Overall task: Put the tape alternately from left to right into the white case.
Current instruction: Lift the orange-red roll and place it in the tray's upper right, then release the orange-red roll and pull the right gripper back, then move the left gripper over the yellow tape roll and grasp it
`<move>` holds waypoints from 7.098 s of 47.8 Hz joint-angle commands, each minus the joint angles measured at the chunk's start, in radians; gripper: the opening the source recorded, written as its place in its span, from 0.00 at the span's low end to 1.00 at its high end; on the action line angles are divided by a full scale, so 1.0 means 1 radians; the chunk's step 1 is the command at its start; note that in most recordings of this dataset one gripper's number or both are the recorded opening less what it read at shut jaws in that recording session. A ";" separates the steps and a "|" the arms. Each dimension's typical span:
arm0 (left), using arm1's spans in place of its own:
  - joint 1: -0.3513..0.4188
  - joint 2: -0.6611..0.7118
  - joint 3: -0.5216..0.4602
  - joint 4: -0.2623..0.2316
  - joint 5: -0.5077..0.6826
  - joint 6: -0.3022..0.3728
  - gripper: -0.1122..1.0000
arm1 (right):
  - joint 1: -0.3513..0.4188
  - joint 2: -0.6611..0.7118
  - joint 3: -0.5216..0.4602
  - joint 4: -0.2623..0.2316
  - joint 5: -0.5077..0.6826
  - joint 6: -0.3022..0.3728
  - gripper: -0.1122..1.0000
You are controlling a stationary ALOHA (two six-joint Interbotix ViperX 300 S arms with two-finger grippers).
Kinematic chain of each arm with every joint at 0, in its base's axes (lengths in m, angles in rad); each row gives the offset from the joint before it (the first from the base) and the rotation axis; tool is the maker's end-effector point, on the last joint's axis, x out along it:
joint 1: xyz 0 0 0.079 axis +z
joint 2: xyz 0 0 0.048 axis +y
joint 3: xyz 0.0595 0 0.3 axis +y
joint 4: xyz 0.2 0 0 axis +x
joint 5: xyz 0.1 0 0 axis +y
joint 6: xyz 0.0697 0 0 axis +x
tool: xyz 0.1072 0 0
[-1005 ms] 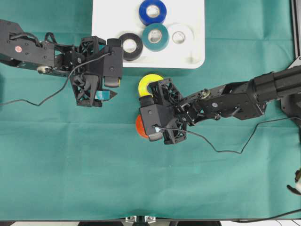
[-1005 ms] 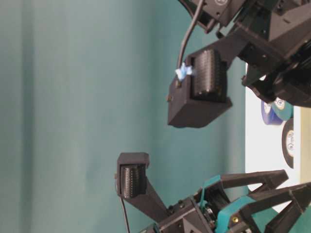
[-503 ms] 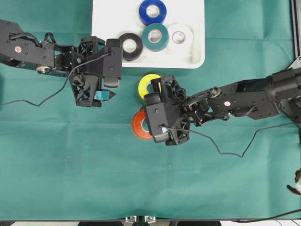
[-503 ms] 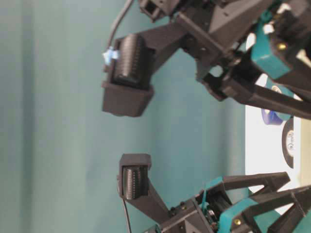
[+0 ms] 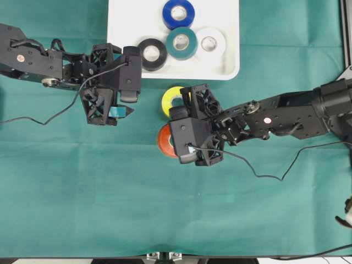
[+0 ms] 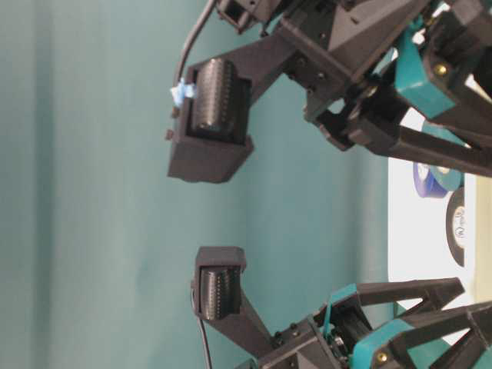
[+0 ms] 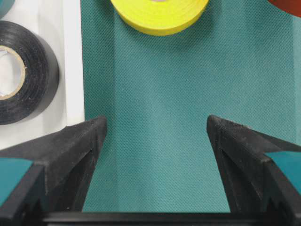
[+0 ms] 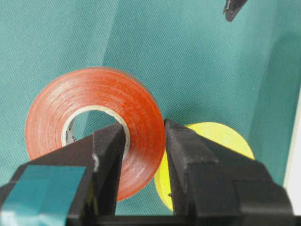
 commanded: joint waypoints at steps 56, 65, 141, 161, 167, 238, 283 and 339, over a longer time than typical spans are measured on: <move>-0.023 -0.025 0.009 -0.002 -0.005 -0.025 0.86 | -0.285 -0.167 0.080 -0.026 0.083 -0.026 0.34; -0.025 -0.025 0.009 -0.003 -0.005 -0.028 0.86 | -0.334 -0.167 0.081 -0.048 0.081 -0.025 0.34; -0.035 -0.023 0.003 -0.002 -0.005 -0.029 0.86 | -0.719 -0.153 0.135 -0.081 -0.034 -0.025 0.34; -0.037 -0.023 0.003 -0.002 -0.005 -0.029 0.86 | -0.719 -0.152 0.138 -0.081 -0.034 -0.018 0.83; -0.037 -0.023 0.002 -0.003 -0.005 -0.029 0.86 | -0.719 -0.153 0.143 -0.081 -0.034 -0.018 0.83; -0.037 -0.017 -0.008 -0.003 -0.011 -0.029 0.86 | -0.387 -0.383 0.400 -0.075 -0.252 0.011 0.83; -0.040 -0.017 -0.008 -0.003 -0.028 -0.029 0.86 | -0.345 -0.425 0.468 -0.074 -0.252 0.032 0.83; -0.103 0.160 -0.192 0.000 -0.038 -0.020 0.86 | -0.347 -0.423 0.466 -0.074 -0.253 0.032 0.83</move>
